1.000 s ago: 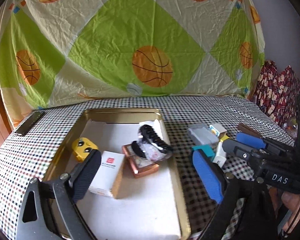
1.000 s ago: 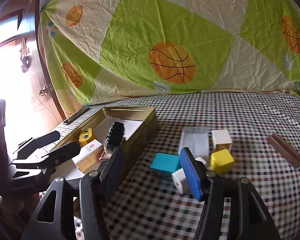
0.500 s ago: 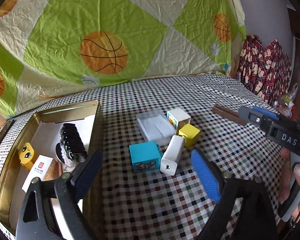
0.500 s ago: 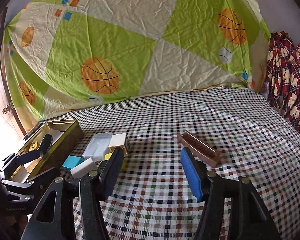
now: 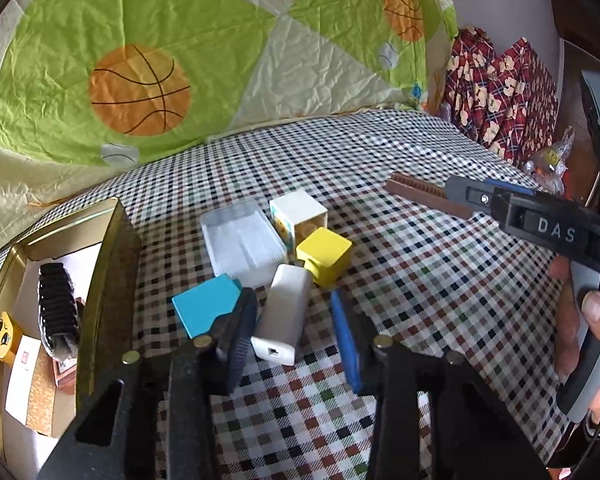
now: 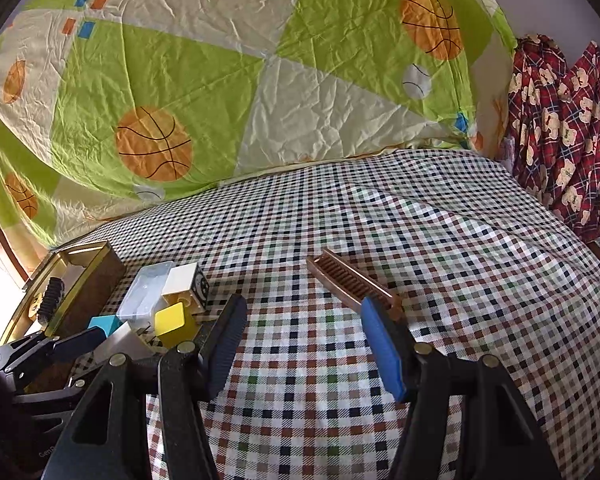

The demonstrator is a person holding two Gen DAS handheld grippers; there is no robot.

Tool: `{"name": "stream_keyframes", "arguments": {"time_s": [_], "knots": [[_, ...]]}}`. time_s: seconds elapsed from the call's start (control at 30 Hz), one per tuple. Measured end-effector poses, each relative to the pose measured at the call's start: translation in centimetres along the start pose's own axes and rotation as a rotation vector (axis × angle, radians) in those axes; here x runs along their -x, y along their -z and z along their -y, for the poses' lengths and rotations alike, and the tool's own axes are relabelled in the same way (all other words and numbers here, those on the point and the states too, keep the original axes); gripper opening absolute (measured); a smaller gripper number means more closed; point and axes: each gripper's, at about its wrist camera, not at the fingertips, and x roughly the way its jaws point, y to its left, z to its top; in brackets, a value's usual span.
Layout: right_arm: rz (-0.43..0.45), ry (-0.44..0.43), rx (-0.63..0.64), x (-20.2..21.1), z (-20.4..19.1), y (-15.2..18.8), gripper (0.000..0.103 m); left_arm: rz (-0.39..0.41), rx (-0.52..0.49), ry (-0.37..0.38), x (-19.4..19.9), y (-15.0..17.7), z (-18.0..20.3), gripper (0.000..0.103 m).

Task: Organize rigid objects
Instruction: 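Grasp the white power bank with the left tool while the right tool reaches toward the brown comb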

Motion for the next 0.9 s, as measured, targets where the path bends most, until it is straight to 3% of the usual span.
{"name": "stream_keyframes", "arguments": {"time_s": [0.07,0.17,0.37,0.4,0.57,0.7,0.9], "knots": [[-0.014,0.009,-0.01,-0.4,0.7,-0.2,0.062,-0.021,0.021,0.036,-0.1,0.2,-0.2,0.023],[-0.024,-0.003,-0.05,-0.5,1.7,-0.1,0.062,-0.007,0.024,0.036,0.2,0.4,-0.2,0.023],[-0.036,0.007,-0.023,-1.3,0.8,-0.2,0.062,-0.06,0.058,0.046,-1.5,-0.3,-0.9,0.023],[-0.039,0.009,-0.019,-1.5,0.7,-0.3,0.062,-0.057,0.065,0.048,-1.6,-0.4,-1.1,0.02],[-0.061,0.017,0.019,-2.6,0.4,-0.8,0.062,0.012,0.058,0.025,-0.8,-0.9,-1.3,0.019],[-0.086,0.003,0.071,-3.7,0.1,-1.3,0.062,0.067,0.115,0.01,-0.4,-1.9,-2.6,0.019],[-0.159,-0.004,0.112,-6.2,-0.4,-1.9,0.062,0.068,0.159,0.001,-1.5,-2.0,-3.7,0.019]]}}
